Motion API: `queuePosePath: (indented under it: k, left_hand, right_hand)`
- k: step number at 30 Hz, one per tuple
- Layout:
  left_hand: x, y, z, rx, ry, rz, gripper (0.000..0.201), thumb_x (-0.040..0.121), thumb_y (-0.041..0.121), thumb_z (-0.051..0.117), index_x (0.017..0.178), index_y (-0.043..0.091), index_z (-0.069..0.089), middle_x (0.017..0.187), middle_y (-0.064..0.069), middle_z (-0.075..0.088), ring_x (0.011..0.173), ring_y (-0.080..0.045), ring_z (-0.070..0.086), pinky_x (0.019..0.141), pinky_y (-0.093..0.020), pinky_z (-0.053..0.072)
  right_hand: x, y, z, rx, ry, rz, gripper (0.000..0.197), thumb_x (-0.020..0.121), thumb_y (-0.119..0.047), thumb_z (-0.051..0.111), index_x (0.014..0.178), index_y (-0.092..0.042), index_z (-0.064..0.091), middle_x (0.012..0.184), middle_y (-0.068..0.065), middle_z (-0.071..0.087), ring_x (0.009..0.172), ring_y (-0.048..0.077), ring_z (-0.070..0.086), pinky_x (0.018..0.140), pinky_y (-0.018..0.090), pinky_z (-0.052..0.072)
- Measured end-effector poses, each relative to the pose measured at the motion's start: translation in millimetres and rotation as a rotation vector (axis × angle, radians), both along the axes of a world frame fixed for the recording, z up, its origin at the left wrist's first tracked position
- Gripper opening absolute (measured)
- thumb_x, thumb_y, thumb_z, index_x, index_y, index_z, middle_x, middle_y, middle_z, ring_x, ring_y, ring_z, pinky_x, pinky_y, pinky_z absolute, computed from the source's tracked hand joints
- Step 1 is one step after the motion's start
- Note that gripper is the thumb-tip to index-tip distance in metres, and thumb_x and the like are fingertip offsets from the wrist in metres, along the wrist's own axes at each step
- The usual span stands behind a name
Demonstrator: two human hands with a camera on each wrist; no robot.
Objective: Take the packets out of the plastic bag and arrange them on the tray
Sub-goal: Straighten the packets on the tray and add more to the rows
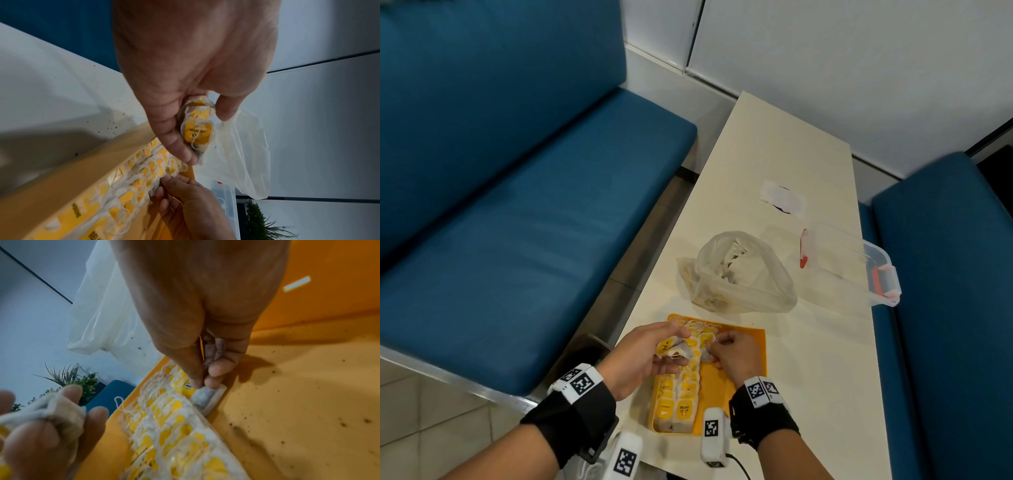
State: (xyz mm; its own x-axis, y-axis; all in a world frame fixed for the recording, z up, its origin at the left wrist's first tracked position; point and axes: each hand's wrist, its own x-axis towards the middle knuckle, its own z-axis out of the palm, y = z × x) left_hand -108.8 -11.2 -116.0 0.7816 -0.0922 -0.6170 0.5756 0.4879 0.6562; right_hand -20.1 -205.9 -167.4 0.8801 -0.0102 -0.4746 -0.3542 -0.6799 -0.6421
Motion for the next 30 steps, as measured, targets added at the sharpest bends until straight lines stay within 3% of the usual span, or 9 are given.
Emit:
queuePosePath:
  k: [6, 10, 14, 16, 18, 20, 24, 27, 30]
  left_hand:
    - [-0.2, 2.1, 4.3, -0.008, 0.040, -0.016, 0.046, 0.102, 0.046, 0.050, 0.109, 0.009, 0.078, 0.115, -0.014, 0.075, 0.096, -0.032, 0.076, 0.083, -0.039, 0.062]
    - [1.7, 2.5, 6.7, -0.007, 0.034, -0.039, 0.047, 0.104, 0.046, 0.048, 0.116, 0.009, 0.074, 0.112, -0.015, 0.076, 0.101, -0.035, 0.075, 0.094, -0.045, 0.059]
    - [4.5, 1.3, 6.7, -0.025, -0.001, -0.052, 0.041, 0.104, 0.040, 0.053, 0.120, 0.007, 0.071, 0.120, -0.019, 0.072, 0.099, -0.036, 0.074, 0.094, -0.044, 0.057]
    - [4.6, -1.4, 6.3, -0.046, -0.040, -0.078, 0.039, 0.104, 0.036, 0.052, 0.121, 0.006, 0.070, 0.120, -0.021, 0.072, 0.094, -0.032, 0.071, 0.092, -0.042, 0.056]
    - [4.5, -4.5, 6.5, -0.058, -0.066, -0.108, 0.038, 0.105, 0.034, 0.052, 0.120, 0.005, 0.070, 0.119, -0.022, 0.072, 0.094, -0.030, 0.067, 0.095, -0.044, 0.055]
    - [4.4, -5.9, 7.2, -0.055, -0.076, -0.131, 0.036, 0.104, 0.032, 0.054, 0.122, 0.005, 0.069, 0.119, -0.022, 0.072, 0.097, -0.030, 0.069, 0.101, -0.048, 0.053]
    - [3.0, -2.1, 7.2, -0.008, -0.040, -0.093, 0.031, 0.102, 0.030, 0.058, 0.121, 0.007, 0.069, 0.119, -0.021, 0.072, 0.104, -0.038, 0.073, 0.094, -0.045, 0.057]
    - [2.2, 2.2, 5.9, -0.005, -0.015, 0.002, 0.033, 0.103, 0.031, 0.056, 0.116, 0.005, 0.071, 0.117, -0.021, 0.072, 0.099, -0.038, 0.074, 0.085, -0.042, 0.060]
    - [1.7, 5.2, 4.7, 0.032, -0.018, 0.029, 0.034, 0.103, 0.032, 0.056, 0.114, 0.004, 0.072, 0.115, -0.021, 0.072, 0.090, -0.033, 0.074, 0.078, -0.037, 0.061]
  right_hand:
    - [-2.1, 2.2, 7.2, -0.020, -0.021, -0.011, 0.018, 0.070, -0.020, 0.081, 0.075, -0.018, 0.064, 0.075, 0.005, 0.072, 0.076, 0.030, 0.070, 0.073, 0.043, 0.060]
    - [-17.2, 5.3, 41.2, -0.052, -0.214, 0.036, 0.015, 0.078, -0.012, 0.072, 0.087, -0.021, 0.064, 0.086, -0.006, 0.065, 0.082, 0.014, 0.062, 0.066, 0.016, 0.046]
    - [-40.8, 13.3, 85.8, 0.202, -0.434, 0.447, 0.034, 0.078, -0.009, 0.072, 0.101, -0.032, 0.067, 0.101, -0.010, 0.061, 0.077, 0.014, 0.062, 0.065, 0.012, 0.044]
    - [-46.9, 17.6, 92.3, 0.194, -0.462, 0.655, 0.034, 0.080, -0.012, 0.075, 0.106, -0.034, 0.068, 0.101, -0.010, 0.059, 0.074, 0.014, 0.060, 0.065, 0.012, 0.042]
    - [-48.8, 21.0, 92.4, 0.131, -0.483, 0.718, 0.027, 0.082, -0.013, 0.072, 0.103, -0.031, 0.069, 0.097, -0.011, 0.057, 0.074, 0.010, 0.058, 0.068, 0.018, 0.047]
    - [-49.0, 21.0, 88.9, 0.088, -0.486, 0.696, 0.018, 0.084, -0.012, 0.065, 0.096, -0.024, 0.070, 0.093, -0.009, 0.056, 0.075, 0.008, 0.057, 0.071, 0.027, 0.051]
    - [-48.6, 15.5, 86.8, 0.152, -0.429, 0.507, 0.013, 0.083, -0.009, 0.072, 0.086, -0.022, 0.072, 0.084, -0.009, 0.065, 0.076, 0.010, 0.063, 0.071, 0.022, 0.052]
    - [-41.1, 7.9, 94.7, 0.432, -0.228, 0.172, 0.008, 0.081, -0.002, 0.077, 0.081, -0.008, 0.071, 0.072, -0.001, 0.070, 0.066, 0.011, 0.064, 0.061, 0.022, 0.050]
    - [-29.9, -3.7, 93.9, 0.418, -0.125, 0.125, 0.007, 0.082, -0.001, 0.076, 0.081, -0.001, 0.069, 0.065, 0.003, 0.067, 0.057, 0.013, 0.059, 0.051, 0.019, 0.042]
